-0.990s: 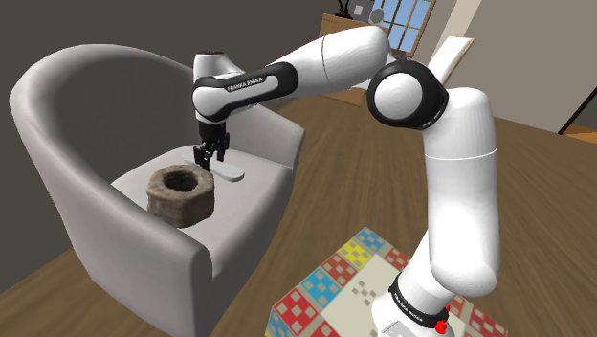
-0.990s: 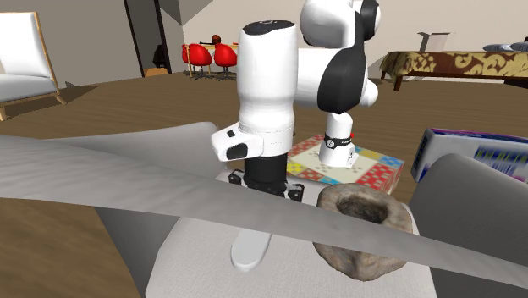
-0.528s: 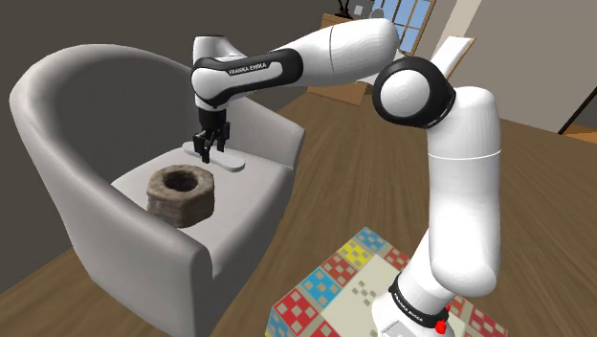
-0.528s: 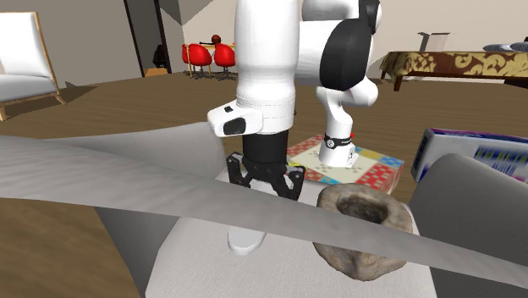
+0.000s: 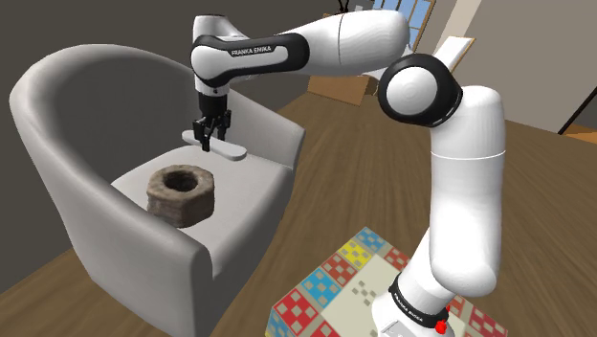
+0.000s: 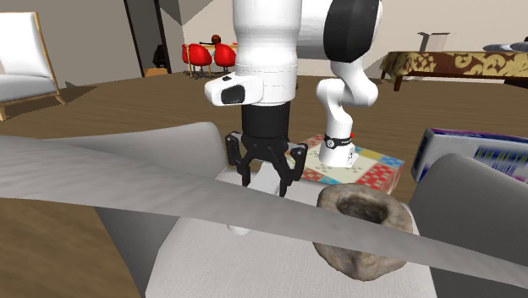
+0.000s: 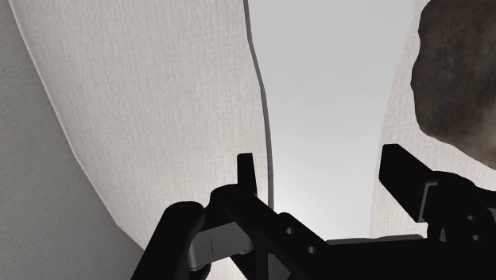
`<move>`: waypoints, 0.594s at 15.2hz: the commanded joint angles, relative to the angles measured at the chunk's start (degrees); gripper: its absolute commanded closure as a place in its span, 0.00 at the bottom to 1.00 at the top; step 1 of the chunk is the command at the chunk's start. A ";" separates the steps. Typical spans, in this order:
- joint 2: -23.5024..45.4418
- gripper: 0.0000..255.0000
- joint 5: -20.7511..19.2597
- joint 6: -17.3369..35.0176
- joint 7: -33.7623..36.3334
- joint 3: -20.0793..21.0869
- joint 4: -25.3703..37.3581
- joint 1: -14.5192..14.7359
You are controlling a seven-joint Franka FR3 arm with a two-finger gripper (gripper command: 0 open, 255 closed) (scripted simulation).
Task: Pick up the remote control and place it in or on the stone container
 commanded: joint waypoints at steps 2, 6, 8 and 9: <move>-0.09 1.00 0.05 -2.31 -0.09 0.03 2.22 0.07; -0.30 1.00 0.12 -5.28 -0.21 0.07 4.99 0.15; -0.32 1.00 0.14 -6.81 -0.27 0.09 6.51 0.21; -0.30 1.00 0.15 -7.59 -0.29 0.10 7.31 0.24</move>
